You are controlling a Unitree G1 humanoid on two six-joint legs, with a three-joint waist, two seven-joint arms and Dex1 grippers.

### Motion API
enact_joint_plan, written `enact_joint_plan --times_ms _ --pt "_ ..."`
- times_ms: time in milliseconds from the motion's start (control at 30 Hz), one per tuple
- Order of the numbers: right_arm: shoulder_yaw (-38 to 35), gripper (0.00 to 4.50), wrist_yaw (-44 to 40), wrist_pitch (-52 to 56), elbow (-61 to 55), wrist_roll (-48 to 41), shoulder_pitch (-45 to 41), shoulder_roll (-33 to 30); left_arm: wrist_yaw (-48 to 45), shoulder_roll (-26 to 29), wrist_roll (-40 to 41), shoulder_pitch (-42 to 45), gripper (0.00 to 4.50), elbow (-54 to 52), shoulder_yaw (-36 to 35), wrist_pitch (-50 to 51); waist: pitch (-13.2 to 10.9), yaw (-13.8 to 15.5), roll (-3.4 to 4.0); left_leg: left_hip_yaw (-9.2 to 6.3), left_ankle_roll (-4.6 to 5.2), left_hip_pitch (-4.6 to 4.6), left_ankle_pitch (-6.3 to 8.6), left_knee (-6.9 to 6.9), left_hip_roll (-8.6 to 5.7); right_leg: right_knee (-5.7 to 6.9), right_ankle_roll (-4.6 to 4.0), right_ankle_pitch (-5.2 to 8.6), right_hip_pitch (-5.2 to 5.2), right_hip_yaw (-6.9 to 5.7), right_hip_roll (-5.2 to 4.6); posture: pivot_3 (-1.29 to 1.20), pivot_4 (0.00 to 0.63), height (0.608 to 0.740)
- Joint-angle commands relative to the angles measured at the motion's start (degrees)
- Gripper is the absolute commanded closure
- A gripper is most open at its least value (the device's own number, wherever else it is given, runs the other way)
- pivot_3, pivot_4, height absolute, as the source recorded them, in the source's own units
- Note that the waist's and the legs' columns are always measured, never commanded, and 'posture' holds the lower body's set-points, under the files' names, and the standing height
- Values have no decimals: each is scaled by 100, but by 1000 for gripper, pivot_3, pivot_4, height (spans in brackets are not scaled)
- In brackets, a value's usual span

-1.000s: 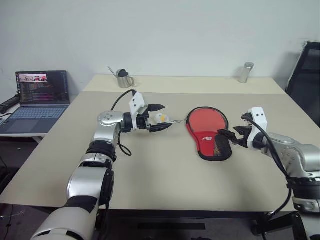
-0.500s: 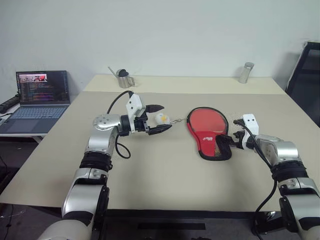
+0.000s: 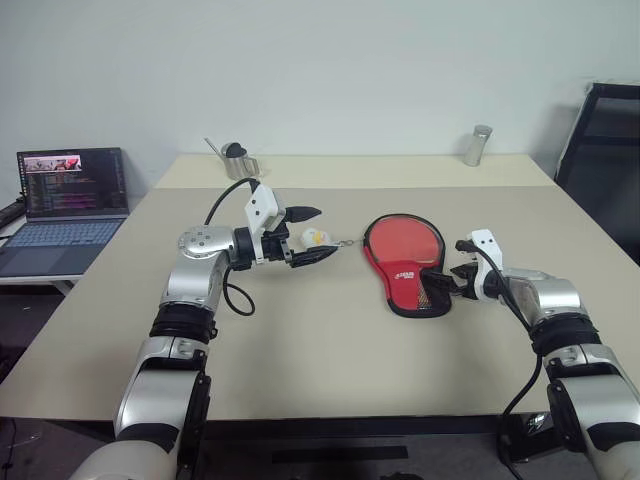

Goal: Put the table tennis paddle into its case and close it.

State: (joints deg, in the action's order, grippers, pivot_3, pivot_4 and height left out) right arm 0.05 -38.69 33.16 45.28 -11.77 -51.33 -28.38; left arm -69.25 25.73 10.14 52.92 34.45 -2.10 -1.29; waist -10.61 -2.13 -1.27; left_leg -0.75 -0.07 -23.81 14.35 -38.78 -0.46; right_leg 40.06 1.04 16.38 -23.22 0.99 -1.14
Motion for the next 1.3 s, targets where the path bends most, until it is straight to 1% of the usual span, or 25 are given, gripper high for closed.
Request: enact_joint_plan --times_ms 33,133,400,500,533,633,767,867,1067,1300 --pt "78 39 -17 -445 344 226 -220 192 50 52 86 94 0 -126 13 -44 0 -20 0 0 0 2 0 -2 0 3 -3 -2 0 0 1 0 150 740" --pt "134 666 -186 -705 537 327 -319 391 41 81 72 87 0 -115 35 -53 0 -71 0 1 -2 5 -1 -5 2 9 -8 -9 1 0 2 0 150 740" --pt "120 3420 -108 -1033 1118 548 -493 690 38 162 70 -6 0 -197 50 -39 0 -150 0 6 -6 18 -4 -5 5 29 -8 -9 1 6 3 0 150 740" --pt "103 4321 -14 -1007 1248 593 -527 730 42 201 85 -59 0 -236 49 -16 1 -149 0 7 -10 25 -6 -5 4 40 -8 -9 3 7 3 0 150 740" --pt "68 4484 6 -971 1273 572 -532 741 46 230 91 -94 0 -262 40 9 1 -149 0 7 -10 27 -7 -6 4 42 -8 -9 3 7 3 0 150 740" --pt "-21 4484 -83 -825 1175 467 -500 773 -40 378 101 -309 0 -404 44 109 1 -153 0 12 -11 35 -7 -5 5 51 -8 -9 4 9 3 0 150 740" --pt "-53 4484 -242 -500 660 336 -337 909 -245 647 206 -785 0 -783 51 416 1 -165 0 14 -11 40 -7 -3 8 57 -8 -8 3 14 4 0 150 740" --pt "-48 4484 -327 19 -147 132 -60 1064 -486 890 404 -1245 0 -1324 54 834 1 -167 0 13 -11 38 -7 -1 10 56 -9 -8 2 15 4 0 150 740" --pt "111 4484 -254 1243 -2242 -339 708 1452 -840 1405 984 -2215 0 -2664 7 1862 0 -179 0 9 -10 38 -6 6 15 54 -12 -5 -1 12 5 0 150 740" --pt "300 4484 -109 1898 -3332 -563 1112 1758 -864 1686 1327 -2718 0 -3316 -6 2369 0 -145 1 4 -11 38 -7 4 13 53 -13 -4 0 8 4 0 150 740"
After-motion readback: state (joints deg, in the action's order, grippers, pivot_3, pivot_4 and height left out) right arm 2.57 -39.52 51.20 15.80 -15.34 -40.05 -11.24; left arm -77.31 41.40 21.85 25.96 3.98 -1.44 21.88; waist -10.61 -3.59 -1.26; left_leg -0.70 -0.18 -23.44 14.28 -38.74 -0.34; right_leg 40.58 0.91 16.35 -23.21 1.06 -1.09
